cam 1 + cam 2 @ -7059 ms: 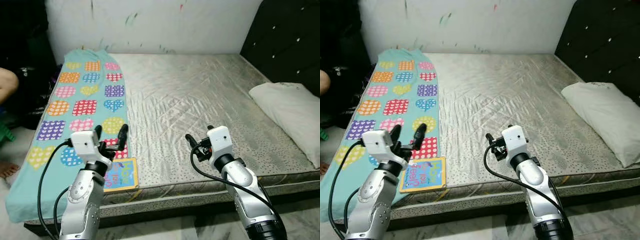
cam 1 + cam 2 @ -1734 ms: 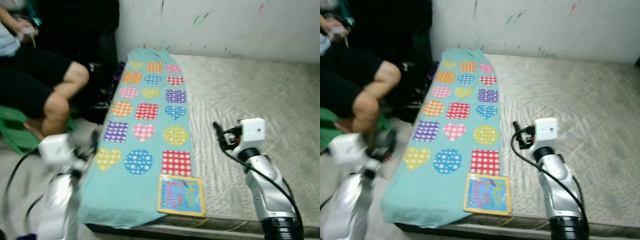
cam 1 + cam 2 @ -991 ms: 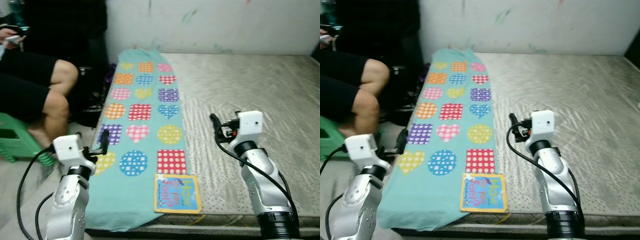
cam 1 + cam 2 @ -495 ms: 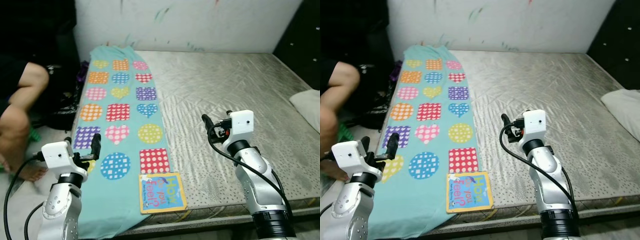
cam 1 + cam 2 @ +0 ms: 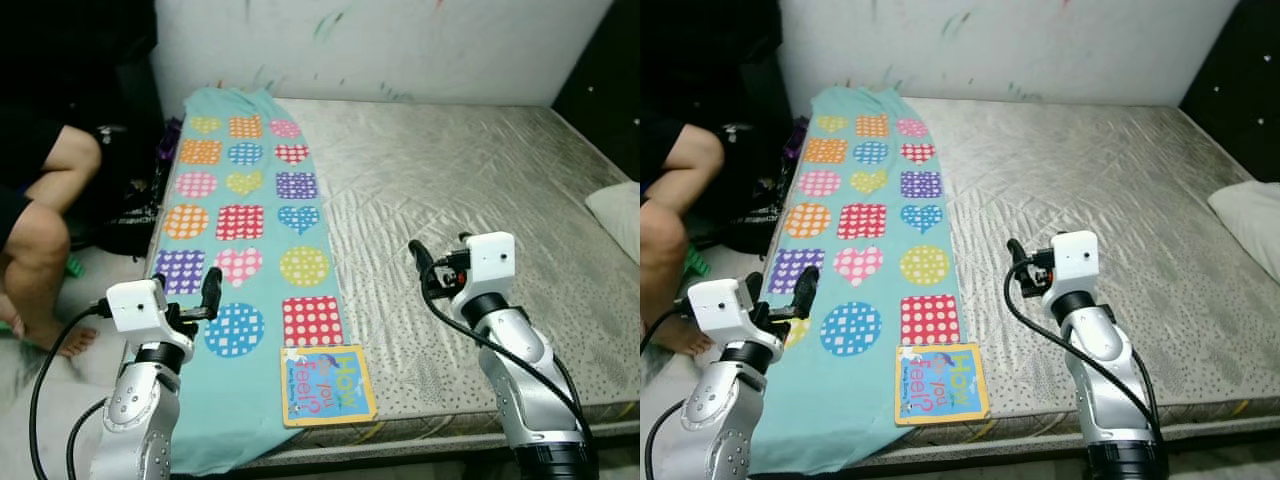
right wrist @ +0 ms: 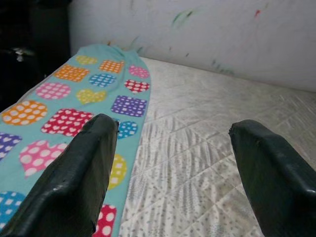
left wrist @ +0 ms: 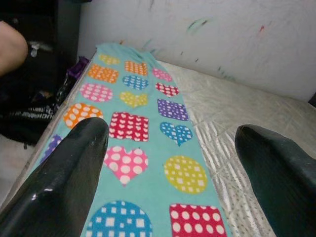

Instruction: Clean up the room

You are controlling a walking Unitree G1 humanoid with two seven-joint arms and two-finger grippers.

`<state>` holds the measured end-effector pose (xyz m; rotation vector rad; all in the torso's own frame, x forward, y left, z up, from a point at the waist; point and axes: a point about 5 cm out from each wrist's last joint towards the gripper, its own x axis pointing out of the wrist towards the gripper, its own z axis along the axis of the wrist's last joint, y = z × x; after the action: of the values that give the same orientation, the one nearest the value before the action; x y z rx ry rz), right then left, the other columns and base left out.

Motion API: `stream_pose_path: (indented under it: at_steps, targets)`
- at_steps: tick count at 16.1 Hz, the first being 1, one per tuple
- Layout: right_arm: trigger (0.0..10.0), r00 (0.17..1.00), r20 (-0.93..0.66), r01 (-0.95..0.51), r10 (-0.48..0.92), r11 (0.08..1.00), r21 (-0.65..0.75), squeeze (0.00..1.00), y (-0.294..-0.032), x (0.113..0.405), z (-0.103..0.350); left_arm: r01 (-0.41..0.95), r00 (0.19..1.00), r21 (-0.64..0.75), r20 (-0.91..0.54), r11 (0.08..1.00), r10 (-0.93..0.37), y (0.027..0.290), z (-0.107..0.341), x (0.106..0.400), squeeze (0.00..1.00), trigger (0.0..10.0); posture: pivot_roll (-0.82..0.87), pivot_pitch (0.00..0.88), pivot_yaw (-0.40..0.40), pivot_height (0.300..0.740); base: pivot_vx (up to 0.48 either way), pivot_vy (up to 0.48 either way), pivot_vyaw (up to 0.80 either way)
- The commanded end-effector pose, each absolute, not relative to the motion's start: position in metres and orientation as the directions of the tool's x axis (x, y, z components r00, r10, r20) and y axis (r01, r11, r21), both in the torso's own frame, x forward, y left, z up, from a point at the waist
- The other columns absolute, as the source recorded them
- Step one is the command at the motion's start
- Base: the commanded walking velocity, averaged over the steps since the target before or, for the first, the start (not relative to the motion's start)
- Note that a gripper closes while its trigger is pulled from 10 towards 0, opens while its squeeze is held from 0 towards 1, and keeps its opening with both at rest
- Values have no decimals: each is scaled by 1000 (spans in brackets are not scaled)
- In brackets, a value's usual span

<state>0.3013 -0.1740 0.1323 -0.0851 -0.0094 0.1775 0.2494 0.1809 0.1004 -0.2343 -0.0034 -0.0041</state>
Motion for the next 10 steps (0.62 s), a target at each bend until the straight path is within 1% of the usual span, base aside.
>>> stream_pose_path:
  at_steps: [1,4,7,10]
  targets:
    - [10000,982,-1,-189,189,977,-95,0,-173,301,135,16,1000,-245,5,969,-15,177,102,247,0,10000,-112,58,-78,740,0,0,0]
    - [10000,978,-17,-209,209,974,-83,0,-171,301,134,10,1000,-268,-12,963,-13,177,99,242,0,10000,-112,67,-96,740,0,0,0]
    - [10000,975,-25,-222,220,973,-63,0,-169,301,134,10,1000,-268,-12,963,-14,177,99,244,0,10000,-115,67,-95,740,0,0,0]
    - [10000,963,-27,-268,266,961,-66,0,-163,298,134,18,1000,-267,-15,964,-23,176,99,244,0,10000,-115,62,-94,740,0,0,0]
